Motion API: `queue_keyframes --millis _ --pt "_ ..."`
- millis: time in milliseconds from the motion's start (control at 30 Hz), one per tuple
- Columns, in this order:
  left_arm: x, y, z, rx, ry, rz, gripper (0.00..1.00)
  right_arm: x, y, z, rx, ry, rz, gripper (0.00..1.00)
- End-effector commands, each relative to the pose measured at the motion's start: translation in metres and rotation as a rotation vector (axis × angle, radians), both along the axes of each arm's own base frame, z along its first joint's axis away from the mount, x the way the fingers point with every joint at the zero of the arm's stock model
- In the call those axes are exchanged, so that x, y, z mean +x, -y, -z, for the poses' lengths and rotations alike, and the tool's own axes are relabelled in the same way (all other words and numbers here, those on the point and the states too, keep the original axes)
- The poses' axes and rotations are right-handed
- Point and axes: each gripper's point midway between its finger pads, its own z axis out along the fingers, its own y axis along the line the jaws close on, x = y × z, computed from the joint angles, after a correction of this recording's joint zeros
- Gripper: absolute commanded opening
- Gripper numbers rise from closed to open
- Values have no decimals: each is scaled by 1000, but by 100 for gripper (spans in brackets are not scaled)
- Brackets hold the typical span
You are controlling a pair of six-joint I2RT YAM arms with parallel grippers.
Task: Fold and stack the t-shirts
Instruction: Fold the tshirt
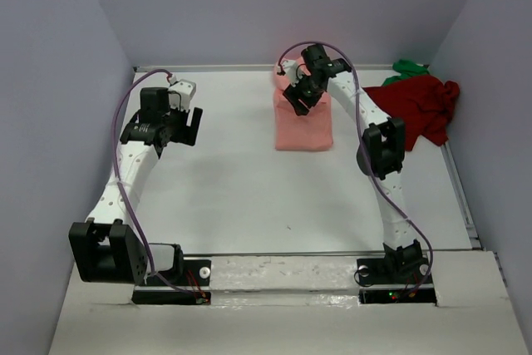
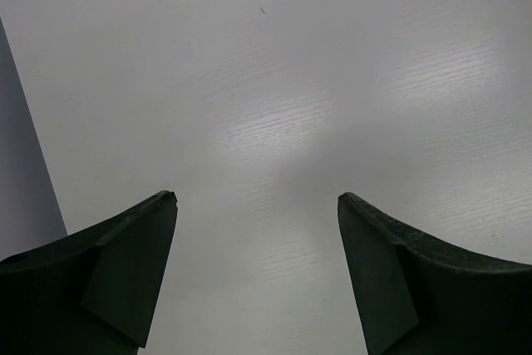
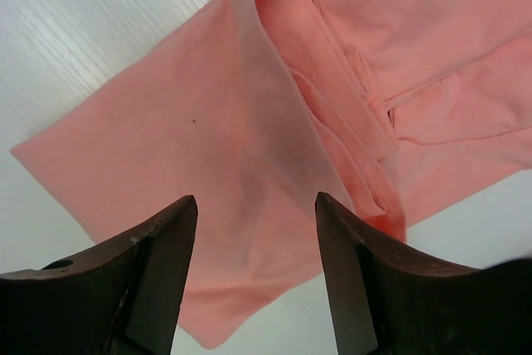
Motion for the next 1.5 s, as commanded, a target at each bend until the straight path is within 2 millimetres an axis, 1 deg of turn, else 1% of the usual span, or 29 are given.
queue_keyframes --millis 0,133,167,300,367,400,500,567,733,867,967,1000,1067,1100,1133,1167,1233,1267,1300,1333,1433,1467 --pt "7 -4 -5 4 23 -13 89 14 -11 -19 41 88 -22 65" --pt "6 -5 -2 4 13 -17 89 18 -10 -4 32 85 -11 65" --pt "4 -5 -2 7 14 -19 89 20 -11 4 29 82 -11 65" --pt "1 -7 -1 8 11 -24 89 28 -12 19 23 81 7 65" --pt "-1 -10 2 8 7 -30 89 33 -12 22 21 90 12 66" --pt "-1 -10 3 8 7 -32 89 34 -12 30 14 82 16 66" --pt "-3 -13 6 6 0 -38 89 39 -11 39 2 88 23 66" --pt "-5 -14 8 3 -4 -41 89 41 -10 49 -7 80 32 66" --pt "-9 -19 13 -8 -3 -52 89 43 -8 59 -18 82 46 66" --pt "-11 -19 11 -16 2 -50 89 47 -6 54 -28 105 53 67" --pt "-11 -16 9 -25 8 -42 89 50 -4 39 -29 140 64 68" --pt "-11 -22 8 -26 11 -59 89 51 -4 23 -21 169 65 68" --pt "-11 -25 5 -32 17 -67 89 51 -3 8 -15 195 64 70" --pt "-11 -25 3 -34 23 -67 89 51 -2 -10 -4 222 66 71" --pt "-11 -25 2 -35 26 -66 89 50 -2 -9 -7 221 66 72" --pt "-12 -24 0 -37 31 -64 89 49 -1 -29 3 252 66 72" --pt "-12 -23 -3 -43 43 -58 89 46 1 -46 10 276 64 73" --pt "-12 -23 -5 -44 49 -57 89 44 3 -65 17 308 70 73" --pt "-13 -22 -7 -47 55 -53 89 43 4 -73 18 322 70 73" --pt "-13 -21 -8 -51 59 -50 89 39 8 -87 16 344 78 74" --pt "-15 -19 -9 -58 64 -42 89 32 15 -100 2 364 87 74" --pt "-16 -18 -10 -64 71 -37 89 27 19 -101 -5 365 92 74"
